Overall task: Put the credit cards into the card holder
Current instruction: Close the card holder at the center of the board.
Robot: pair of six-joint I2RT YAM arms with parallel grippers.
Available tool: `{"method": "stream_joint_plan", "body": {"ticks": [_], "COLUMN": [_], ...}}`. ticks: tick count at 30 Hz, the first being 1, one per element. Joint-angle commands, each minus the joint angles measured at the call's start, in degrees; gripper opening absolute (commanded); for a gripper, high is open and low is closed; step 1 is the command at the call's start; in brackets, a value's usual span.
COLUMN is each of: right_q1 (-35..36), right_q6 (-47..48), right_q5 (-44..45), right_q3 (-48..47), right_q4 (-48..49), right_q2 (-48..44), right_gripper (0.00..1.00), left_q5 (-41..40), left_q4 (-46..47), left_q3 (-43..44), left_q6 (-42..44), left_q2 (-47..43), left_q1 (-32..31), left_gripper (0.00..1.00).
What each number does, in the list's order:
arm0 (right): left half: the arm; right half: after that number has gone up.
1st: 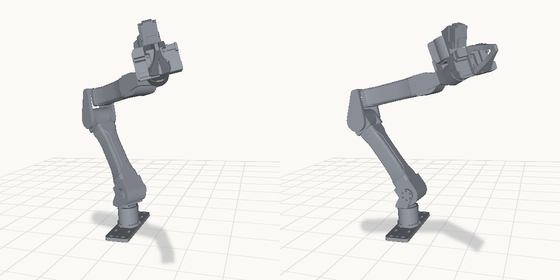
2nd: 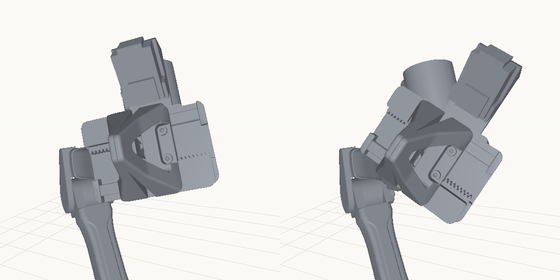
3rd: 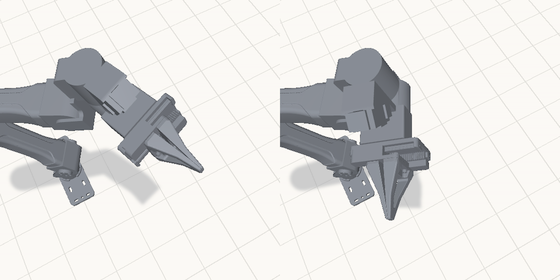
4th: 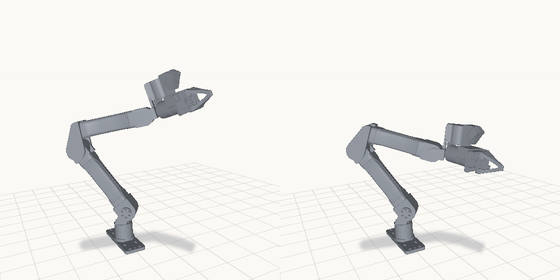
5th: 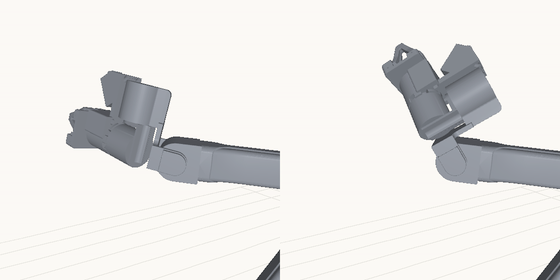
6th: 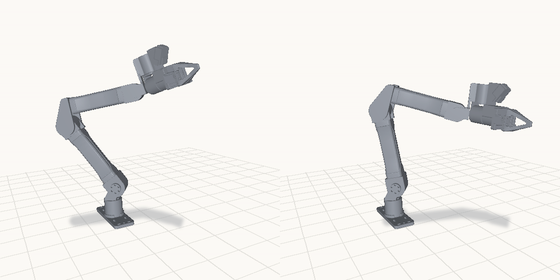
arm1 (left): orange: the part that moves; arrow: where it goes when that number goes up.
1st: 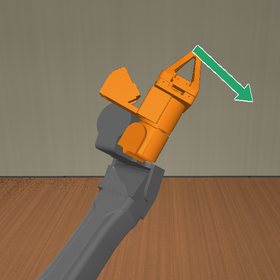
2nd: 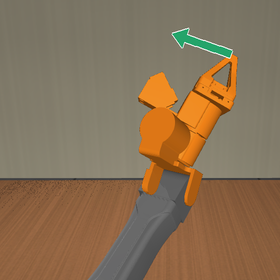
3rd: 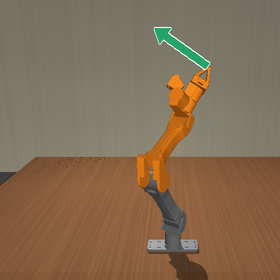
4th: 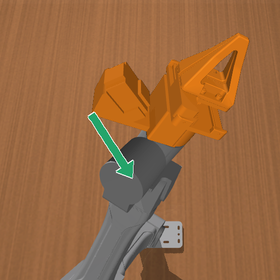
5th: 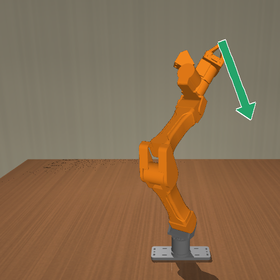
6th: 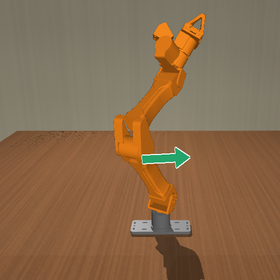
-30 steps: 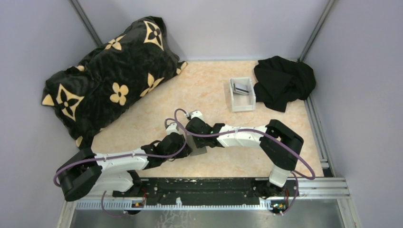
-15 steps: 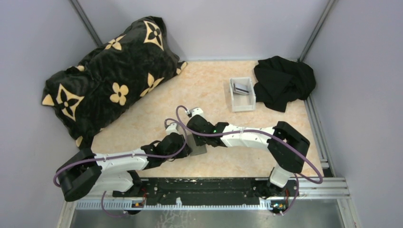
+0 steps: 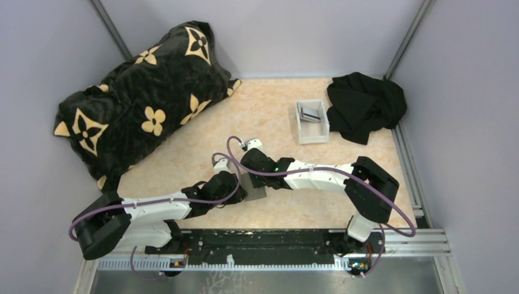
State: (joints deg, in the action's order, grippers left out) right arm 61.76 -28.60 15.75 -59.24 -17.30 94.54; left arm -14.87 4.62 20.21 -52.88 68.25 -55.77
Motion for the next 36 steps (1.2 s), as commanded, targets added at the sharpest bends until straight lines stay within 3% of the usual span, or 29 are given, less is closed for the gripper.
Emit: {"method": "stream_joint_plan", "body": {"ticks": [1, 36], "right_q1": [0.1, 0.9], "right_q6": [0.1, 2.3], "right_q5": [2.7, 14.3], "right_q3": [-0.5, -2.2], "right_q4": [0.0, -6.0], "right_q2": [-1.2, -6.2], "right_gripper": [0.18, 0.21], "left_q5": [0.3, 0.3], "left_q4": [-0.3, -0.8], "left_q3": [-0.6, 0.1], "left_q6": [0.1, 0.4], "left_q2": [0.3, 0.7], "left_q1": [-0.2, -0.1], "left_gripper": [0.31, 0.31]}}
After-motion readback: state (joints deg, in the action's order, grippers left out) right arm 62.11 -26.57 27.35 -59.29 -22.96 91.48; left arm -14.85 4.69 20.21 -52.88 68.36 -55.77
